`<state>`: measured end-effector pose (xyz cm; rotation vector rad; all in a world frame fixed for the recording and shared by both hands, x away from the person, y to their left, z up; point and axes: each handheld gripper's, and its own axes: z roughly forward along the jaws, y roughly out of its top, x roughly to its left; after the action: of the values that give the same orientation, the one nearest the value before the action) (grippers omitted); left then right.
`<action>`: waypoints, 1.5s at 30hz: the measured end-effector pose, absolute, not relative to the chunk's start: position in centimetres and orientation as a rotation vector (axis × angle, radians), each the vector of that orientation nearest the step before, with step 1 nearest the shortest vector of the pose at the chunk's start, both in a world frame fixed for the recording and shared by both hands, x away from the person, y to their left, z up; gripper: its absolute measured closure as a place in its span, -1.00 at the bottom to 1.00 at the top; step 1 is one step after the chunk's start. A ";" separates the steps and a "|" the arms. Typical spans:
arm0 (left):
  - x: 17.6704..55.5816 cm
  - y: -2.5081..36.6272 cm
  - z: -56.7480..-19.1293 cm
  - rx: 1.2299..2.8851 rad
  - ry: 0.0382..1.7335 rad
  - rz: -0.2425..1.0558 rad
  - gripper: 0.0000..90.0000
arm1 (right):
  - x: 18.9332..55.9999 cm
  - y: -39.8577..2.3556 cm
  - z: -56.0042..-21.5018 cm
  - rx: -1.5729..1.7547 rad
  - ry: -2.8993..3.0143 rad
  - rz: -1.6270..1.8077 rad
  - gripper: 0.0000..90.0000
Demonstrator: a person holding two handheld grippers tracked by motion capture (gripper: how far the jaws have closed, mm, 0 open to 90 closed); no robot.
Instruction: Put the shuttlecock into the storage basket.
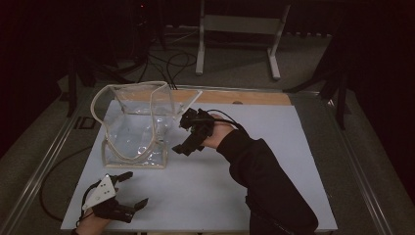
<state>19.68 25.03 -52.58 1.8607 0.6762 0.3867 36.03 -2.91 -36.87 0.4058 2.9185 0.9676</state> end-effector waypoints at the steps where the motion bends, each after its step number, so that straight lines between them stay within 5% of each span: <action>1: 19.7 25.0 -52.6 1.860 0.677 0.386 -0.99 | 35.9 -3.1 -37.0 0.408 2.915 0.967 -0.84; 45: 19.6 24.9 -52.5 1.866 0.670 0.383 -0.99 | 32.7 -13.6 -45.3 0.524 2.869 1.058 -0.83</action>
<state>19.63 24.92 -52.53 1.8662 0.6696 0.3835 32.73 -13.64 -45.33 0.5240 2.8691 1.0578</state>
